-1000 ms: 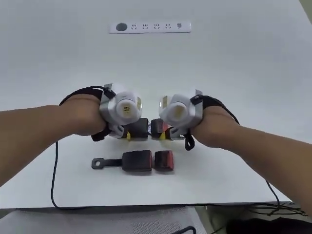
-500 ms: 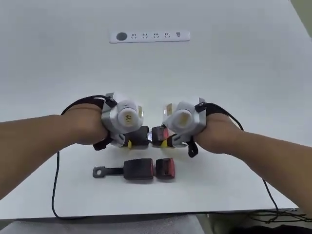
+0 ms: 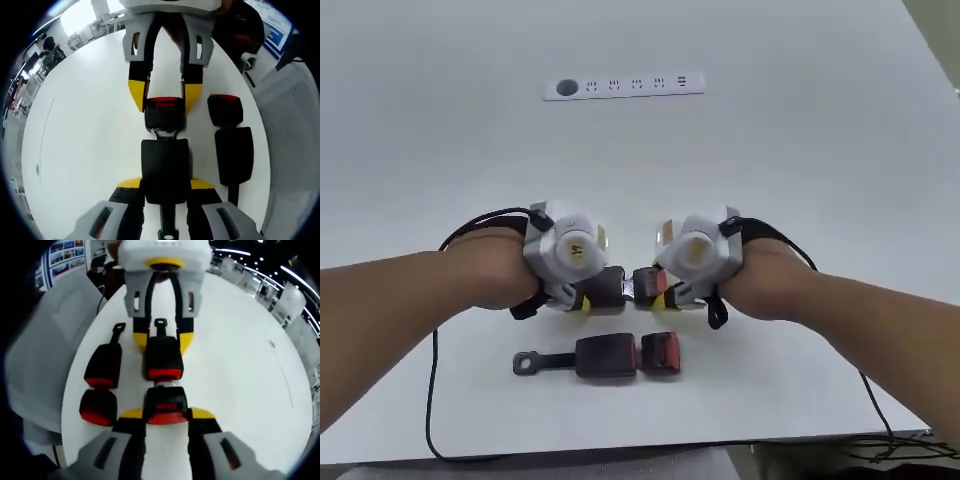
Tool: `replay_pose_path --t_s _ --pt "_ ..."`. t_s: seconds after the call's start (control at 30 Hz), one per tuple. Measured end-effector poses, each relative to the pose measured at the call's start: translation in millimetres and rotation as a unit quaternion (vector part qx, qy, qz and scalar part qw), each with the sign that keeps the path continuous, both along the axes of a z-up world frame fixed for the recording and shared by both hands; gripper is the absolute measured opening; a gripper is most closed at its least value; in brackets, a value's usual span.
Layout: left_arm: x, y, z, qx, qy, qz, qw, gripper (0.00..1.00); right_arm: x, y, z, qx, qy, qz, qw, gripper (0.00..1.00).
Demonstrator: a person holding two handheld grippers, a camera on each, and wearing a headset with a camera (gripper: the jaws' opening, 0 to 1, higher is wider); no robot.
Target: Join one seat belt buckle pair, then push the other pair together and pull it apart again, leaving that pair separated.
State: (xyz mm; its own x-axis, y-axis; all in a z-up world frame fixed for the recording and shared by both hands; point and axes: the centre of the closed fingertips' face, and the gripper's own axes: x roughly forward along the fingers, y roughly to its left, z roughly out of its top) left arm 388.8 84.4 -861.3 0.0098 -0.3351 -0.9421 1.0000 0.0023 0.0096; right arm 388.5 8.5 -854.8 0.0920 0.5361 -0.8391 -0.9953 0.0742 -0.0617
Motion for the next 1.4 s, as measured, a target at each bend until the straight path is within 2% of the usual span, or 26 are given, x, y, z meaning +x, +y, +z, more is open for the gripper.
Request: replay_pose_path --t_s 0.1,0.13,0.2,0.4,0.53,0.63,0.9,1.07,1.13,1.23,1.33,1.4 --pt "-0.8 -0.4 -0.1 0.001 0.0 -0.001 1.0 0.32 1.1 -10.3 1.0 -0.002 -0.001 0.006 1.0 0.3" --pt "-1.0 -1.0 -0.3 0.001 0.001 -0.003 1.0 0.32 0.5 -11.7 0.6 0.006 0.002 0.007 1.0 0.3" --pt "-1.3 -1.1 -0.2 0.003 0.0 -0.004 1.0 0.32 -0.6 -12.5 0.6 0.005 -0.001 0.011 0.9999 0.3" --pt "-1.5 -0.8 -0.3 0.007 0.0 -0.004 1.0 0.32 -3.4 -22.1 1.1 0.009 -0.003 0.001 1.0 0.3" --pt "-2.4 -2.2 0.1 0.014 0.0 -0.007 0.9999 0.32 -2.6 -45.4 0.5 0.01 -0.004 -0.019 0.9998 0.3" --pt "-4.3 -3.4 2.2 0.011 0.0 -0.003 0.9999 0.33 -3.3 -65.2 0.9 0.01 -0.002 -0.028 0.9996 0.3" --pt "-5.8 -4.9 5.3 0.014 -0.003 0.005 0.9999 0.33 -6.5 -122.4 0.6 -0.01 -0.001 -0.043 0.999 0.31" --pt "-7.2 -4.4 6.4 0.019 -0.02 0.012 0.9995 0.33 -11.3 -158.4 -0.8 -0.027 0.003 -0.048 0.9985 0.32" --pt "-3.7 -2.7 6.0 0.022 -0.03 0.004 0.9993 0.33 -13.9 -172.6 -2.3 -0.036 0.009 -0.041 0.9985 0.32" --pt "-4.9 -2.1 6.4 0.028 -0.027 0.018 0.9991 0.33 -18.1 -189.1 -5.1 -0.044 0.02 -0.038 0.9981 0.33" --pt "-5.8 -2.3 7.8 0.034 -0.033 0.028 0.9985 0.33 -18.7 -197.0 -4.7 -0.031 0.022 -0.055 0.9977 0.34" --pt "-6.6 -2.7 9.4 0.034 -0.044 0.026 0.9981 0.34 -20.3 -198.2 -3.4 -0.033 0.035 -0.084 0.9953 0.34"
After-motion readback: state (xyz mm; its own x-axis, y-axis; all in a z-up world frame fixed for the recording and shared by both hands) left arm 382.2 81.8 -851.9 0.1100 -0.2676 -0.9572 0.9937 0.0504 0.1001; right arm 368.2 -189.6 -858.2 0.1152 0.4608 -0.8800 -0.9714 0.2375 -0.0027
